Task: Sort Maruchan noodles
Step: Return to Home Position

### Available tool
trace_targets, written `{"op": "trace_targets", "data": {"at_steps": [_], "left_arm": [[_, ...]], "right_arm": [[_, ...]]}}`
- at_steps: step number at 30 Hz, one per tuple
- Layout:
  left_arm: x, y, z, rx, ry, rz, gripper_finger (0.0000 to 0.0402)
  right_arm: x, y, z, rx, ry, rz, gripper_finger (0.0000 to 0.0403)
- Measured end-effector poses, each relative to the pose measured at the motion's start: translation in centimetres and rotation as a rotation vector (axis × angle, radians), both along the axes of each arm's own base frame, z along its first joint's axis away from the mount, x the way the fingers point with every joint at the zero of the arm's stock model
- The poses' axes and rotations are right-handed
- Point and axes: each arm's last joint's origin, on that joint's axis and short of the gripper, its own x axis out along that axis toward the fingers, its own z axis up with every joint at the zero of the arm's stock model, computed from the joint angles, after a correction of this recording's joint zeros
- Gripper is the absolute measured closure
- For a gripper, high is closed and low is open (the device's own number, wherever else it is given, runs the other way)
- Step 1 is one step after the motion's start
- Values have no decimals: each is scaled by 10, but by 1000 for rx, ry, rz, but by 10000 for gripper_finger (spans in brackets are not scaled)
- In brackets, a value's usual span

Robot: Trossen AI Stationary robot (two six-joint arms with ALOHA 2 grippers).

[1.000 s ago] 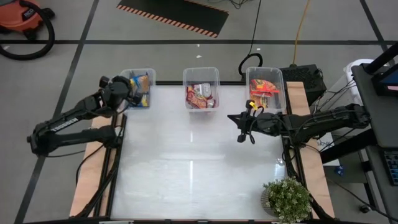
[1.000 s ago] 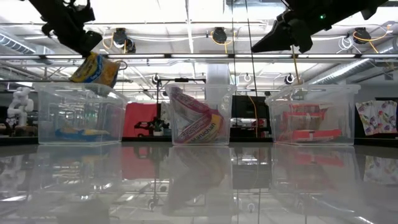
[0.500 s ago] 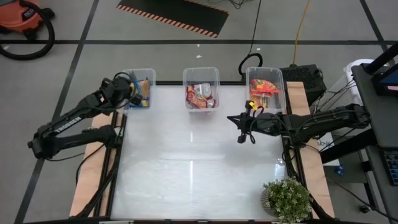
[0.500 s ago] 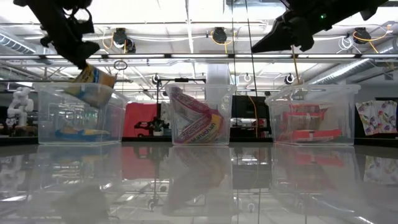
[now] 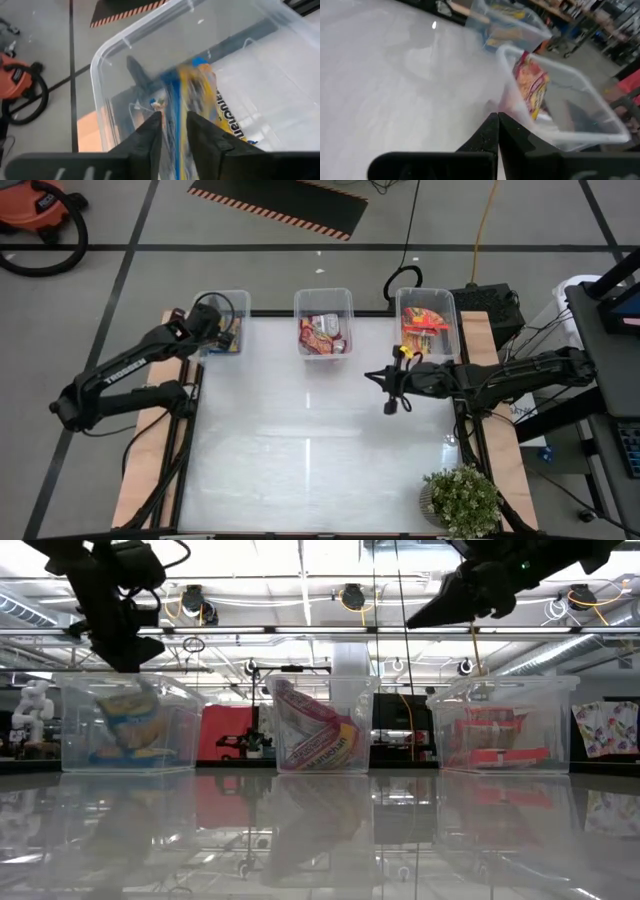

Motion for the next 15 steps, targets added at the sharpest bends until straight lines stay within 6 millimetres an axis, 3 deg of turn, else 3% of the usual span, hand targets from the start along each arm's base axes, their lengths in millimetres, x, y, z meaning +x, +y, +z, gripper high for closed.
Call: {"op": "trace_targets", "data": {"at_steps": [7, 15], "left_arm": [[3, 3, -4, -20, -19, 42, 283], [5, -11, 3, 10, -79, -23, 282]], "right_arm": [[-1, 4, -4, 152, 15, 61, 403], [-3, 16, -9, 277, 27, 67, 403]]}}
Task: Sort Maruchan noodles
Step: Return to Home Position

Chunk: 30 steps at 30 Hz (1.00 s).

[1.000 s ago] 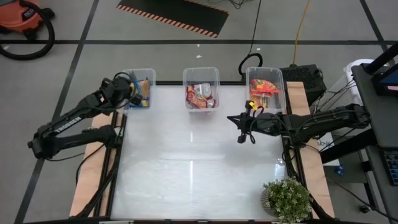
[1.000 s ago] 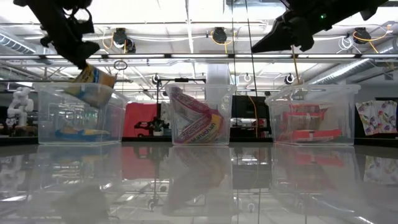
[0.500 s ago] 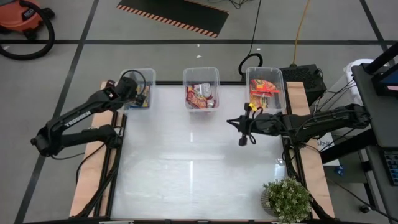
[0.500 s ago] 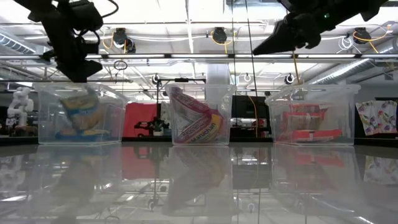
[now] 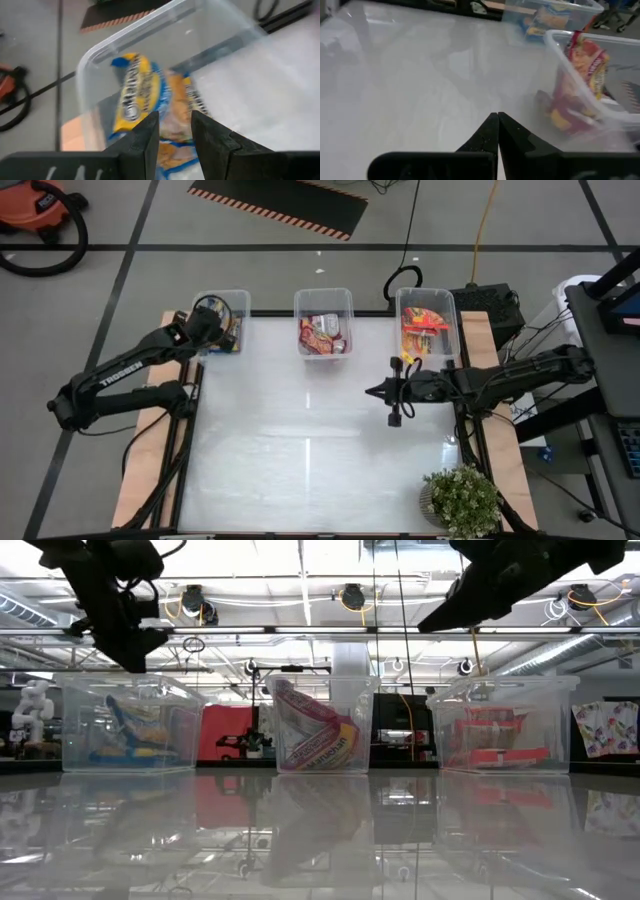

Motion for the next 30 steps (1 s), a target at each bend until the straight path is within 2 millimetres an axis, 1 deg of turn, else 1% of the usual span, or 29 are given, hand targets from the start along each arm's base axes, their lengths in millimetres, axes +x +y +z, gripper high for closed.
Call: {"op": "trace_targets", "data": {"at_steps": [6, 9, 15, 17, 21, 26, 30], "left_arm": [[9, -13, 6, -33, -110, -195, 282], [18, -20, 8, -52, -151, -333, 282], [38, -44, 13, -38, -216, -539, 284], [44, -53, 16, -25, -241, -610, 294], [54, -72, 22, 14, -307, -751, 333], [61, -93, 27, 38, -348, -898, 380], [63, -107, 28, 37, -379, -975, 397]], "right_arm": [[-3, 9, -16, 66, -86, 19, 403], [-7, 11, -26, 86, -124, 25, 403], [-12, 11, -35, 100, -118, 26, 403], [-13, 10, -37, 97, -114, 27, 403], [-17, 9, -38, 60, -118, 42, 403], [-21, 7, -30, 0, -157, 60, 403], [-27, 6, -26, -14, -164, 67, 403]]}}
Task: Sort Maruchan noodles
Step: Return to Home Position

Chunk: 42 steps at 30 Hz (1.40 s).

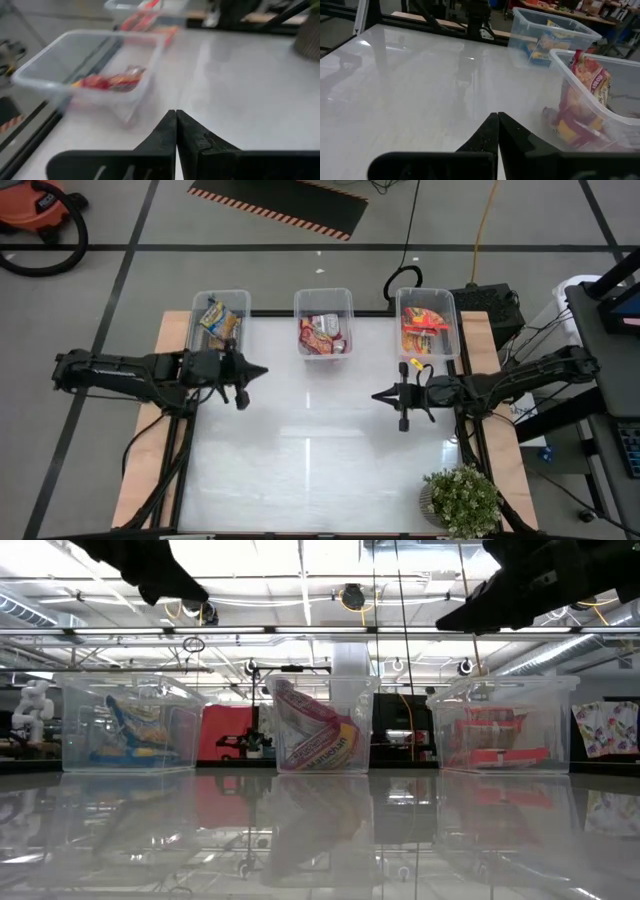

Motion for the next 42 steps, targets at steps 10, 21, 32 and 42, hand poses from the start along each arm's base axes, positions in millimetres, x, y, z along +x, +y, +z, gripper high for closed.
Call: {"op": "trace_targets", "data": {"at_steps": [10, 21, 32, 42], "left_arm": [[6, -16, -25, 92, -85, -172, 399], [-13, -15, -48, 104, -217, -244, 400], [-39, -9, -62, 100, -281, -187, 400], [-42, -8, -76, 93, -261, -187, 400]], "right_arm": [[-19, -3, 8, -49, 18, 15, 403], [-31, -6, 12, -15, 13, 4, 403], [-32, -6, 10, 6, 33, -4, 403], [-38, -4, -15, 54, -3, 90, 403]]}}
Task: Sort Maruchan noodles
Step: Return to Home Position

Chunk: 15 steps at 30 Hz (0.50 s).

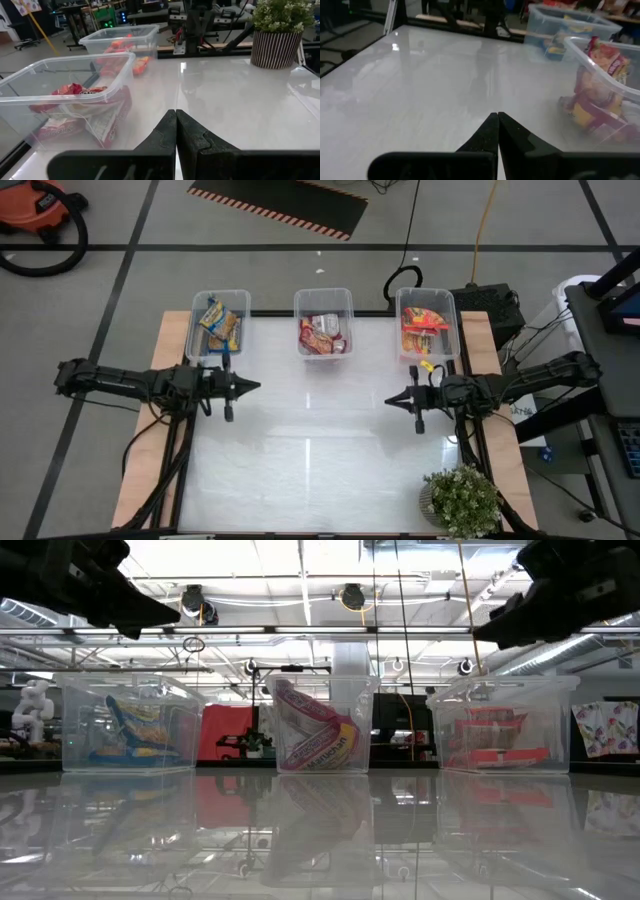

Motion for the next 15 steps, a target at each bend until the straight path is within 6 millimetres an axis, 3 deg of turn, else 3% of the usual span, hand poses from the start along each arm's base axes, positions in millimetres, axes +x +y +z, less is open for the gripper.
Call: {"op": "trace_targets", "data": {"at_steps": [15], "left_arm": [[-1, -2, -7, -91, 49, -5, 400]], "right_arm": [[-21, -4, -21, 66, -105, -14, 403]]}}
